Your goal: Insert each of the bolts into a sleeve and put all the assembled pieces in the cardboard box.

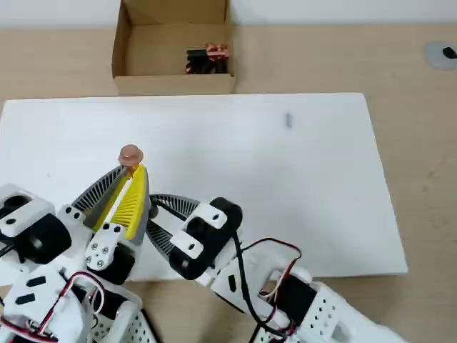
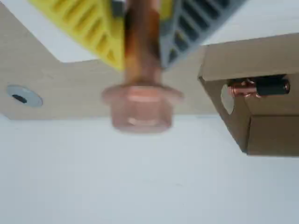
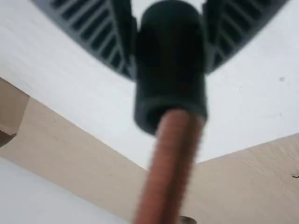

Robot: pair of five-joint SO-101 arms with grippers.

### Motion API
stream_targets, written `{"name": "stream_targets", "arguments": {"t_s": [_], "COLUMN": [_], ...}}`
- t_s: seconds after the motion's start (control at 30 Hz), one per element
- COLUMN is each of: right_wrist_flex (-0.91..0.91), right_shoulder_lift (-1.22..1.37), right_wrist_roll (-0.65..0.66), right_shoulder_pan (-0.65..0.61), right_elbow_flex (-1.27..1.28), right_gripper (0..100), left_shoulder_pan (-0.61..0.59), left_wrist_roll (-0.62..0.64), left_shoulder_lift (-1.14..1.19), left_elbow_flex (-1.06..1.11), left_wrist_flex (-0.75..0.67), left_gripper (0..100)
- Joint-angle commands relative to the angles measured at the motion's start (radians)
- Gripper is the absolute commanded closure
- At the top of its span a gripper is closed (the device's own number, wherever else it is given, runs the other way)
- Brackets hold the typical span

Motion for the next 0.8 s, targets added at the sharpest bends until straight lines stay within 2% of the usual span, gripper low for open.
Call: {"name": "stream_targets", "arguments": {"t_s": [0.0, 0.23, 0.4, 0.77], "right_wrist_flex": [-0.029, -0.029, -0.029, -0.029], "right_shoulder_lift": [-0.022, -0.019, -0.019, -0.022], "right_wrist_roll": [-0.012, -0.012, -0.012, -0.014], "right_shoulder_pan": [-0.008, -0.007, 0.045, 0.091], "right_elbow_flex": [-0.013, -0.061, -0.062, -0.062], "right_gripper": [98.8, 98.8, 98.8, 98.9], "left_shoulder_pan": [-0.014, -0.028, -0.08, -0.081], "left_wrist_roll": [-0.008, -0.009, -0.009, -0.006], "left_shoulder_lift": [-0.005, -0.005, -0.005, -0.005], "left_elbow_flex": [-0.023, 0.018, 0.058, 0.068], "left_wrist_flex": [-0.031, -0.034, -0.12, -0.12], "left_gripper": [100, 100, 100, 100]}}
